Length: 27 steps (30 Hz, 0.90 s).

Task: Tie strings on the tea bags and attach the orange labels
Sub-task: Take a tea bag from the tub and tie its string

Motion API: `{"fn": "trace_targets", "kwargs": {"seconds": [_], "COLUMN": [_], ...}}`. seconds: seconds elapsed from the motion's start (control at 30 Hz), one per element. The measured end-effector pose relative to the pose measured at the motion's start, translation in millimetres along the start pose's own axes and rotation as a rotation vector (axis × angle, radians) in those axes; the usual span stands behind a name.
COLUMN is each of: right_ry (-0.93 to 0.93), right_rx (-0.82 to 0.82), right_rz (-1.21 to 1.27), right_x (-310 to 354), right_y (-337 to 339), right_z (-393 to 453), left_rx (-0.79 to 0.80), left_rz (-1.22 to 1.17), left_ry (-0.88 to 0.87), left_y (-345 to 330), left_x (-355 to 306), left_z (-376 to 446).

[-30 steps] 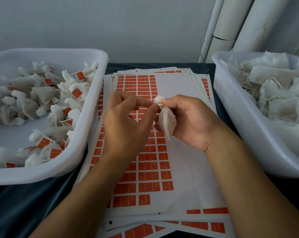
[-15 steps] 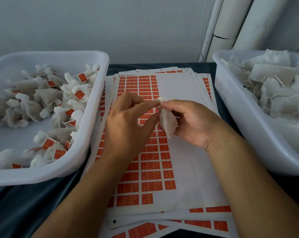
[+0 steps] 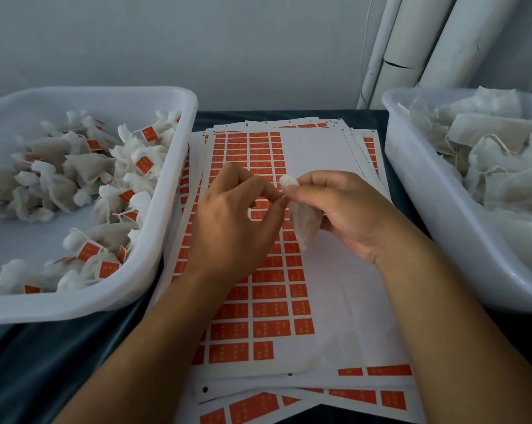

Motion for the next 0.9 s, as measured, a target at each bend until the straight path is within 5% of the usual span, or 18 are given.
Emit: {"fn": "trace_targets", "kwargs": {"seconds": [0.23,0.43,0.67,0.9], "right_ry": [0.123,0.118,0.137,0.305], "right_rx": [-0.014,-0.035,0.030,0.025], "right_rz": [-0.080,0.164,0.412,0.182], "right_x": [2.5,1.2,3.8,8.9], "right_y": [-3.3,-2.6,-6.0,-9.0], "right_z": [1.2,2.2,0.3,-0.3], "left_rx": [0.252,0.474,0.527,0.519], "left_rz": [-0.419,-0.826,-1.303,-1.408], "left_ry": [0.356,0.659,0.802,0.798], "left_y": [-4.1,-4.3,-1.3,1.3], "left_x": [1.1,4.7,2.2,2.4], "left_z": [0.2,-1.0,-0.8,0.4]}}
Point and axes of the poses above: each hand's wrist, its own z-axis towards the middle knuckle, its own y-axis out of the back of the hand, x = y × z, the point moved 3 cm from there along z, towards the middle knuckle, and after that the axes turned 9 degrees about y, right-handed, at the moved point
